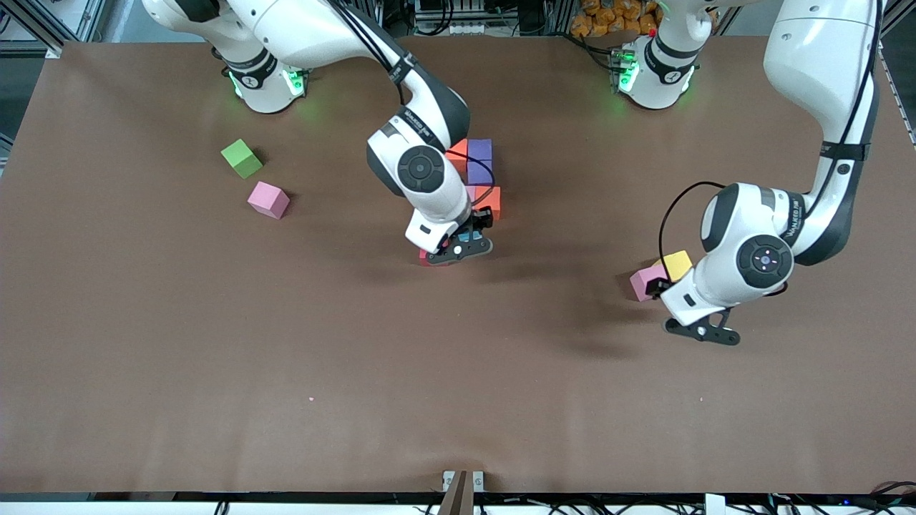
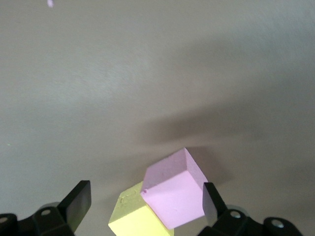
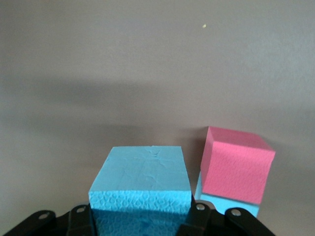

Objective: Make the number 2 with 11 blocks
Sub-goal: 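Lower the cyan cube at the figure while the left gripper grasps pink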

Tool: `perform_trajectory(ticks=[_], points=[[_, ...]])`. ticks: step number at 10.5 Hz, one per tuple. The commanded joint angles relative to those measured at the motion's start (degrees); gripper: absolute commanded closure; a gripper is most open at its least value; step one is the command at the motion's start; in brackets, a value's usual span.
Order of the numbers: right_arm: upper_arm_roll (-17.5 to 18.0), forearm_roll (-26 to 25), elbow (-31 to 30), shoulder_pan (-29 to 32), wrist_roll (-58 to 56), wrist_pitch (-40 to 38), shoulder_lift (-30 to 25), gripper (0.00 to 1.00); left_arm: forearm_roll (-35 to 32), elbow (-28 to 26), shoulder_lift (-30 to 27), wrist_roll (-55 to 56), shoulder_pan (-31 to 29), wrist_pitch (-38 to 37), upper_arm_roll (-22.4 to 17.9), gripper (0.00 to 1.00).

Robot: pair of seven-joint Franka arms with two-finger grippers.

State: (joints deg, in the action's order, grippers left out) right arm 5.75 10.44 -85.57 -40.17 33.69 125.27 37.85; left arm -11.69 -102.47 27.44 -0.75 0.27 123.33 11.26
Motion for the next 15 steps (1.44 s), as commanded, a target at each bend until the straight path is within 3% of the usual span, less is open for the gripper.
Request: perform_trajectory(ticks=[1,5,8,11,15], points=[[-0.5,0.7,2.2,0.7,11.3,-1.6,0.7,0.82,-1.0,-8.6,-5.3,-6.0,-1.3,4.9,1.3,0.0],[-0.8,0.5,2.3,1.2,30.8,-0.8,1.0,0.82,-0.9,-9.9,-4.8,-11.7,-1.3,5.4,2.5,0.0],[-0.7,0.7,2.4,0.3,47.2,-0.7,1.0,0.82,-0.9,-9.9,-3.5,-25.3,-3.7,6.5,2.5,0.0],[-0.7,0.5,2.4,-2.4,63.1,7.4,4.2,0.82,-0.9,-10.0,-3.3,-38.8,-3.8,7.4,2.5,0.0],[-1.1,0.1,2.6,-1.9,89.2,11.4,5.1,0.82,-0.7,-11.0,-3.2,-45.7,-3.6,8.5,3.7,0.0]])
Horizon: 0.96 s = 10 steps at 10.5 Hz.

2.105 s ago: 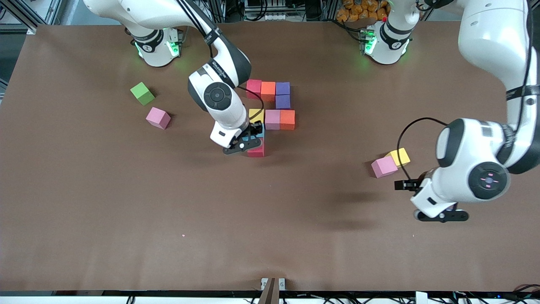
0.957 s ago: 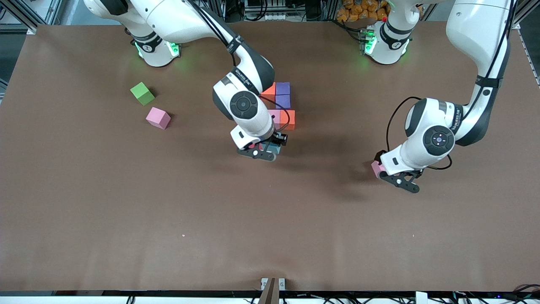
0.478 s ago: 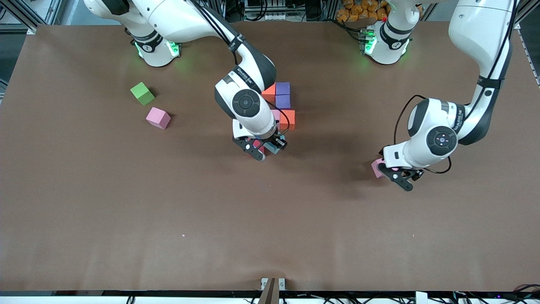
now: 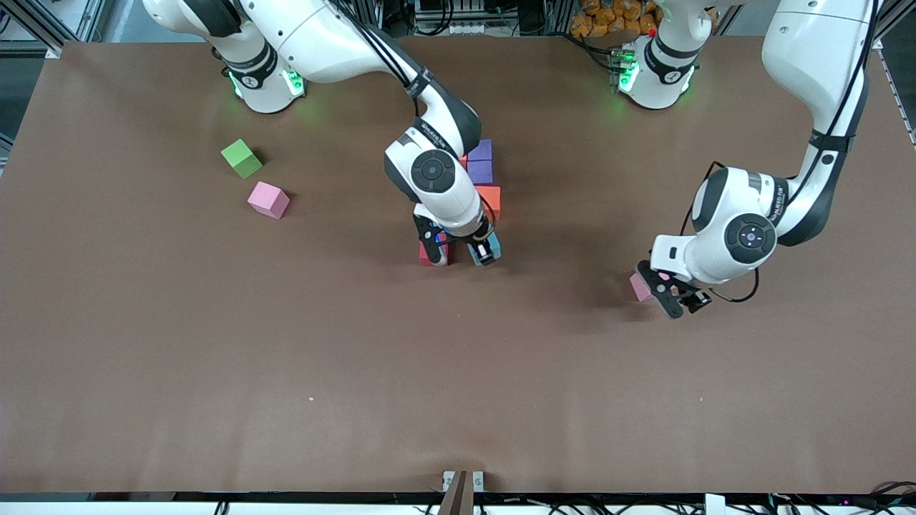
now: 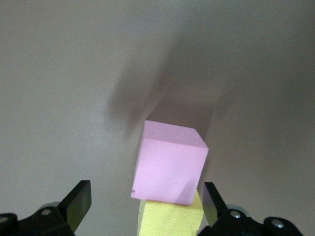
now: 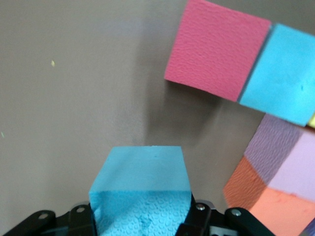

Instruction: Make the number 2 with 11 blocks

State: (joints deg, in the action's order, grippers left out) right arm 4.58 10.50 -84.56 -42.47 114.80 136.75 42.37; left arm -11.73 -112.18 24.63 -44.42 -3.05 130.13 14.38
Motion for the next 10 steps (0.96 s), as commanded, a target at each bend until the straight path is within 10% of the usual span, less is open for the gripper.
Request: perform_trajectory(ticks=[1,10], points=[[0.1,0.0,1.6,0.5,11.7,-0.1,0.6,0.82,-0.7,-2.2,0.1,-2.5,-0.5,3.1,1.0,0.0],[0.0,-3.6,-3.4,-0.2,19.9,-1.2,1.7,0.83,-0.8,-4.4,2.3,-5.1,-0.5,7.1,1.1,0.0]])
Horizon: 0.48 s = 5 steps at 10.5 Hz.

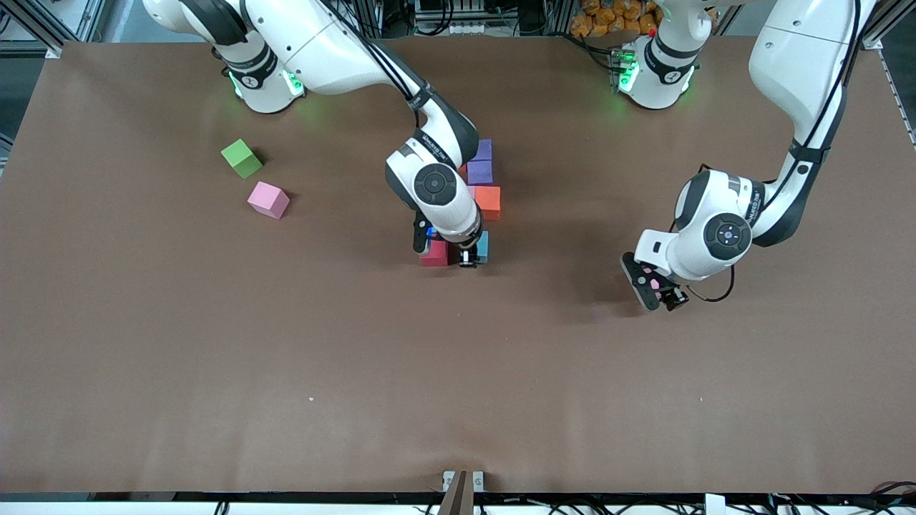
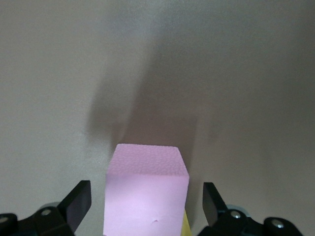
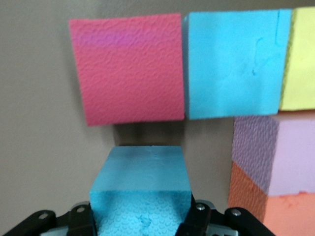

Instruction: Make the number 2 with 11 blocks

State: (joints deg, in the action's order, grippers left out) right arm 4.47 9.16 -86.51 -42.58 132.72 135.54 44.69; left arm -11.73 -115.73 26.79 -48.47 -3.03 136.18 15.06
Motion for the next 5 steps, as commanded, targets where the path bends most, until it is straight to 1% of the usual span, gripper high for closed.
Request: perform_trajectory(ticks=[1,2,3,4,5], points=[[0.2,-3.3,-2.0,-0.1,1.7,-0.4,-0.7,0.83,-0.9,-0.7,0.5,-1.2,-0.5,1.6,0.4,0.0],[0.2,-4.1,-2.3,0.0,1.7,-0.4,-0.7,0.83,-1.1,-0.6,1.1,-2.2,-0.6,2.1,0.4,0.04],[0.2,-4.6,-2.3,0.0,1.7,-0.4,-0.7,0.83,-1.1,0.0,1.6,-4.6,-0.6,2.7,0.4,0.25],[0.2,-4.7,-2.4,0.0,1.6,-0.4,-0.7,0.83,-1.1,0.1,1.6,-5.2,-0.6,3.0,0.3,0.38],[0.1,-4.9,-2.4,0.0,1.5,-0.4,-0.7,0.83,-1.2,0.5,1.6,-5.4,-0.6,3.0,0.3,0.44]])
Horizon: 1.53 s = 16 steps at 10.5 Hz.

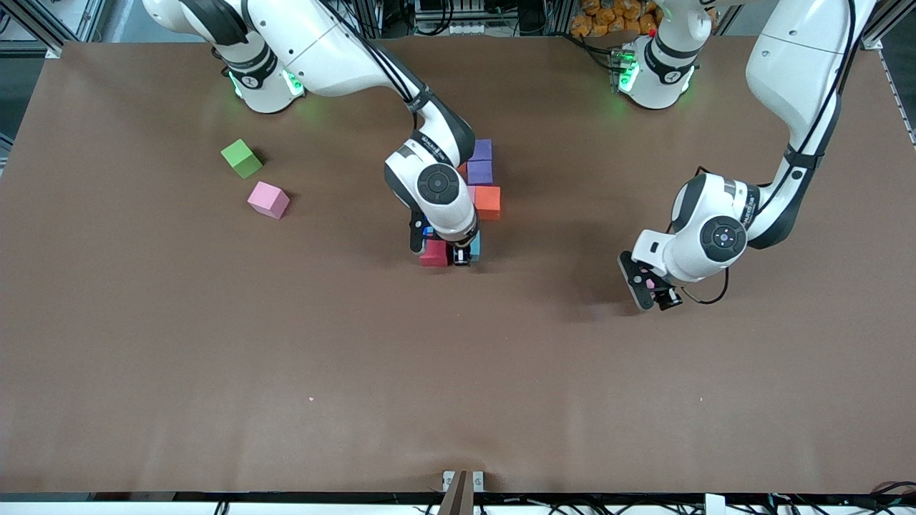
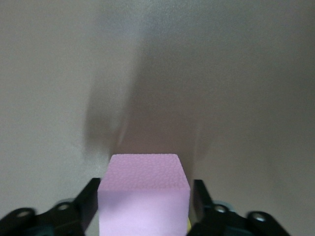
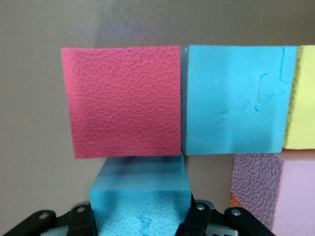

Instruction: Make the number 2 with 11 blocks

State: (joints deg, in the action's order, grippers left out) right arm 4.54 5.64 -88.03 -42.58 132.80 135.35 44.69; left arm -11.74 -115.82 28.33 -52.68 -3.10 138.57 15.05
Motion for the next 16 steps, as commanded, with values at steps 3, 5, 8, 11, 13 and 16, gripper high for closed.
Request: perform_trajectory(ticks=[3,5,8,11,13,16], points=[[0.1,-2.7,-0.8,0.4,0.6,-0.2,-0.8,0.84,-1.2,1.8,0.1,-1.1,0.5,0.6,0.5,0.58],[0.1,-3.0,-0.7,0.6,0.5,-0.2,-0.8,0.84,-1.2,3.8,0.1,-1.9,1.7,0.6,0.5,0.58],[0.1,-3.5,-0.7,0.7,0.4,-0.2,-0.9,0.84,-1.2,6.0,0.1,-1.6,5.5,-0.1,0.5,0.58],[0.1,-4.2,-0.7,0.8,0.3,0.0,-0.9,0.84,-1.2,7.9,1.0,-1.3,8.6,-0.1,0.4,0.58],[0.1,-4.9,-0.7,0.9,0.1,0.0,-0.9,0.84,-1.2,8.9,2.0,-1.5,9.4,-0.1,0.5,0.58],[0.1,-5.1,-0.8,0.9,0.1,0.0,-0.9,0.84,-1.2,10.6,2.8,-1.6,11.2,-0.2,0.4,0.58]])
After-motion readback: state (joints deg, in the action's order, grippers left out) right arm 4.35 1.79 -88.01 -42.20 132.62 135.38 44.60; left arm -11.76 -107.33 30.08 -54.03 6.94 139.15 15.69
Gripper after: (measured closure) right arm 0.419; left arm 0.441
